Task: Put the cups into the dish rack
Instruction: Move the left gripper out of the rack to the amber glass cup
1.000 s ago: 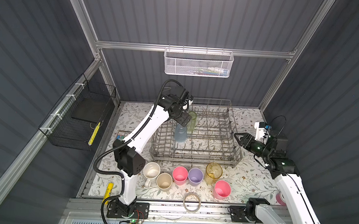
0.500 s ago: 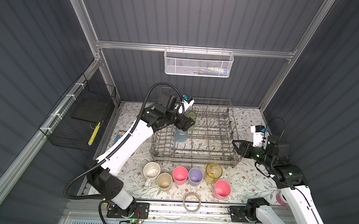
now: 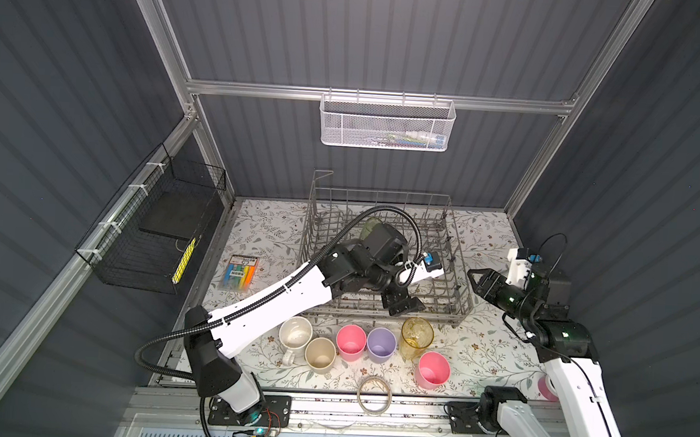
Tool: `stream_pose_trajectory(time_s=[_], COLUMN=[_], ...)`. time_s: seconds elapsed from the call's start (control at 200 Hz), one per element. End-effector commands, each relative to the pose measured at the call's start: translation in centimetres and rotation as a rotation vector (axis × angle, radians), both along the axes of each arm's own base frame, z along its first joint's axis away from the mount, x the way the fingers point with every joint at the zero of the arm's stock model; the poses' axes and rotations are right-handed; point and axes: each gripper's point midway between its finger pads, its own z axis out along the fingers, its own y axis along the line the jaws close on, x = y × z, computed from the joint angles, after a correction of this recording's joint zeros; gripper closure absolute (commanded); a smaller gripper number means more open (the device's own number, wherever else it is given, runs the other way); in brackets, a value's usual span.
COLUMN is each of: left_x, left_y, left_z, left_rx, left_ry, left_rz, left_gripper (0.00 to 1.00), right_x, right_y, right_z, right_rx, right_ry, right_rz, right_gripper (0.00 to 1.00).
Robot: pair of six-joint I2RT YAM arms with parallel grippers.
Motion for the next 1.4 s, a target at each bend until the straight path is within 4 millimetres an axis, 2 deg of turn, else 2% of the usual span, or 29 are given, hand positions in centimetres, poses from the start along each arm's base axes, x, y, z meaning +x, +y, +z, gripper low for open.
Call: stream_pose_trajectory(time_s=[0.0,0.135,0.345,0.525,0.765,1.116,1.206,1.286,1.396], left_x=[-0.9,-2.4,-3.3,-4.0,-4.9,-5.7,-5.9,-6.0,-6.0], left_y=[-0.1,-1.0,-2.0,-2.0,-1.9,-1.4,-1.2,-1.1,-1.2], left_z=[-2.5,-4.9,-9.0,-11.3,-12.7,-13.7,-14.0,-14.3,-14.6], left_rx=[0.100,0.184,0.303,0.390,0.443,0.505,0.519,0.526,0.531], left_ry=[-0.038,-0.063,-0.097,-0.114,-0.107,-0.086,-0.080,-0.077,-0.075], left_rz=[-0.021,-0.046,-0.029,-0.022,-0.044,-0.078,-0.087,-0.088,-0.090], left_gripper=[0.21,0.23,0.25,0.28,0.31,0.38,0.41,0.50,0.54], right_x=[0.0,0.2,0.5,0.6,0.3,-0.5,-0.5,-0.6,-0.6], right_y=[0.2,-0.1,-0.1,0.1,0.6,0.7,0.8,0.8,0.8], right_z=[-0.1,-0.6,-1.0,-1.1,-1.7,-2.2,-2.3,-2.4,-2.5], right_rx=[0.064,0.093,0.116,0.126,0.146,0.139,0.141,0.142,0.143], right_ry=[-0.005,-0.008,-0.011,-0.015,-0.012,-0.010,-0.005,-0.003,0.000], right_rz=[-0.003,-0.019,-0.026,-0.009,0.014,0.019,0.025,0.029,0.026], right_gripper=[0.40,0.40,0.40,0.40,0.40,0.40,0.40,0.40,0.40])
